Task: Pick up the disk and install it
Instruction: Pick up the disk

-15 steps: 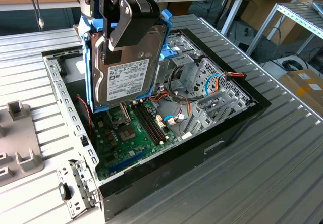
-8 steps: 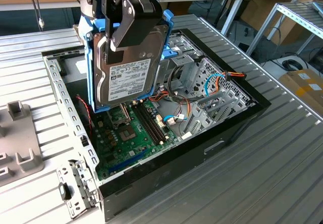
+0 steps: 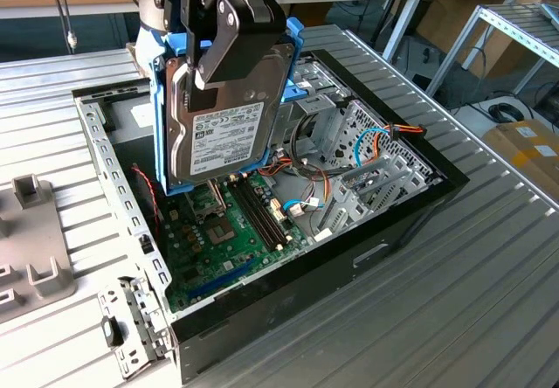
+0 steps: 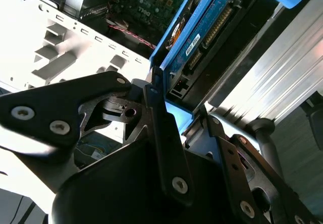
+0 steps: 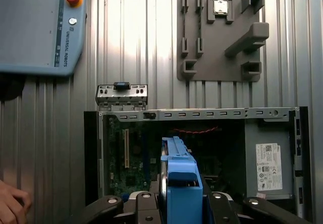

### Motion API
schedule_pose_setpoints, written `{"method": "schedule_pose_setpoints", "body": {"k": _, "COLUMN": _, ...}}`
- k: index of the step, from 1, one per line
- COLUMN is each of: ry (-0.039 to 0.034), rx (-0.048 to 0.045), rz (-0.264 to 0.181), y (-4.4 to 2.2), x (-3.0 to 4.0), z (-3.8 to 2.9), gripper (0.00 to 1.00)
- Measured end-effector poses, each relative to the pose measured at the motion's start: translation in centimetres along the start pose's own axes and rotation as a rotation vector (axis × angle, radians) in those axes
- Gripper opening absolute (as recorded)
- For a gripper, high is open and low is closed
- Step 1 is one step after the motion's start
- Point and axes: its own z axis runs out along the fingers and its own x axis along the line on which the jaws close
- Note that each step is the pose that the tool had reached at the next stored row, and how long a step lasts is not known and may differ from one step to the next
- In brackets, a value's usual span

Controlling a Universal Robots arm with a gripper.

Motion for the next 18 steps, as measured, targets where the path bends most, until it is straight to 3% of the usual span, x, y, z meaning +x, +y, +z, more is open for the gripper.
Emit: {"method": "schedule_pose_setpoints", "body": {"k": 18, "ry": 0.0000, "rx": 0.0000, "rz": 0.000, "y": -0.73, "x": 0.15, "z": -0.01, "gripper": 0.37}}
